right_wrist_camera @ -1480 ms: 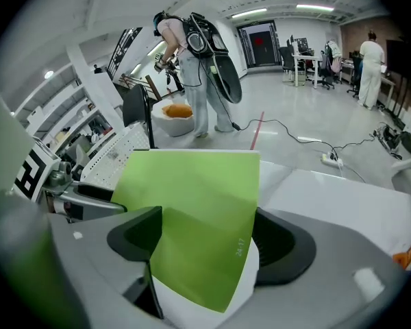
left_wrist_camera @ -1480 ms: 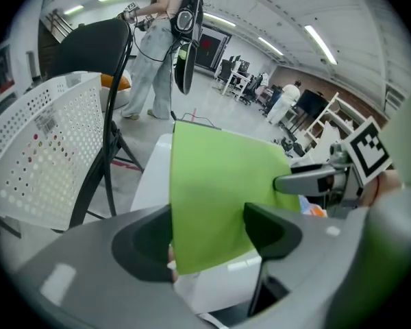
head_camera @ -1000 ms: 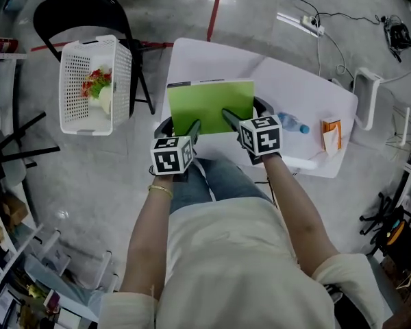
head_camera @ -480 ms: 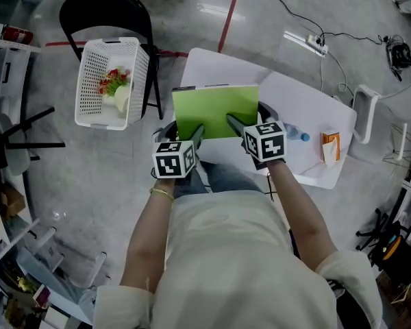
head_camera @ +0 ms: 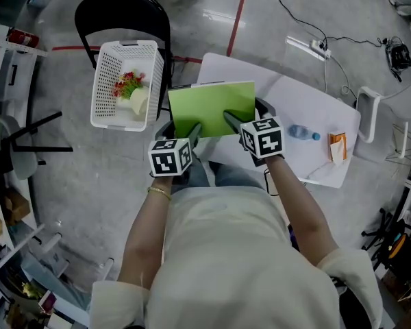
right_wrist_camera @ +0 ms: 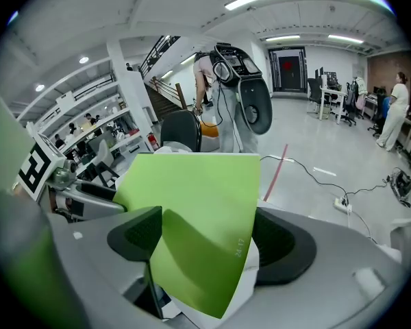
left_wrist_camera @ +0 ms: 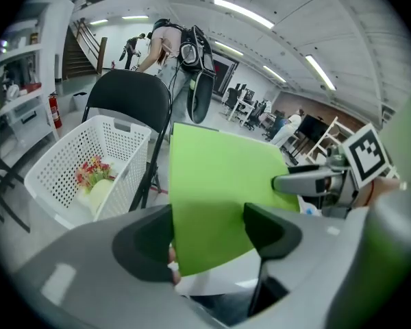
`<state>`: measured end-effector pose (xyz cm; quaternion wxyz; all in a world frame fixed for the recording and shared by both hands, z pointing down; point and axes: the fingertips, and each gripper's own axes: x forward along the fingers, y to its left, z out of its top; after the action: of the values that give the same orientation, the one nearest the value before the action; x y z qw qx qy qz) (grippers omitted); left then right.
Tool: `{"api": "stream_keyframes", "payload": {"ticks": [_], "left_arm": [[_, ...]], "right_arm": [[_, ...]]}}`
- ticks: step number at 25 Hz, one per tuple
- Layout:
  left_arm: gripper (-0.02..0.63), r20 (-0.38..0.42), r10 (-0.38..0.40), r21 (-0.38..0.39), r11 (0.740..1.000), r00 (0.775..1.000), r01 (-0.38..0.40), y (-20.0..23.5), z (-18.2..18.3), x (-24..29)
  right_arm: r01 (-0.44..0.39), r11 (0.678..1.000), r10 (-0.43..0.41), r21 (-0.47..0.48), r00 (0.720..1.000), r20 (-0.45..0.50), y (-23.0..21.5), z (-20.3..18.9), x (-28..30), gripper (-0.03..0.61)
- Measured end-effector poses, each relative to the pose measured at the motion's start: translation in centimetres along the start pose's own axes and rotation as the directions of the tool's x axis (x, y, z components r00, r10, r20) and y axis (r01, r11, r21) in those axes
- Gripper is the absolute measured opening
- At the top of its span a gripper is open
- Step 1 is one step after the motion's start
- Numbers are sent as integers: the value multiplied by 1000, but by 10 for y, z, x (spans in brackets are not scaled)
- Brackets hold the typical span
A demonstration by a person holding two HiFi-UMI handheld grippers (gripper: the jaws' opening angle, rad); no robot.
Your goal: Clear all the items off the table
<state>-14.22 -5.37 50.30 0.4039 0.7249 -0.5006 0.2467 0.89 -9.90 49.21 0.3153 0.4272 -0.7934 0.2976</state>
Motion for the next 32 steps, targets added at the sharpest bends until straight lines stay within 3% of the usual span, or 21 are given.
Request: {"api": "stream_keyframes", "payload": {"ticks": [22, 32], "left_arm": [[318, -3, 24, -12, 1000, 1000, -24, 161, 53, -55], [318, -38, 13, -18, 1000, 999, -13, 224, 71, -54]], "right_arm": [[-57, 998, 56, -29, 998, -22, 130, 82, 89, 408], [-56, 998, 56, -10, 997, -48, 167, 106, 135, 405]]}}
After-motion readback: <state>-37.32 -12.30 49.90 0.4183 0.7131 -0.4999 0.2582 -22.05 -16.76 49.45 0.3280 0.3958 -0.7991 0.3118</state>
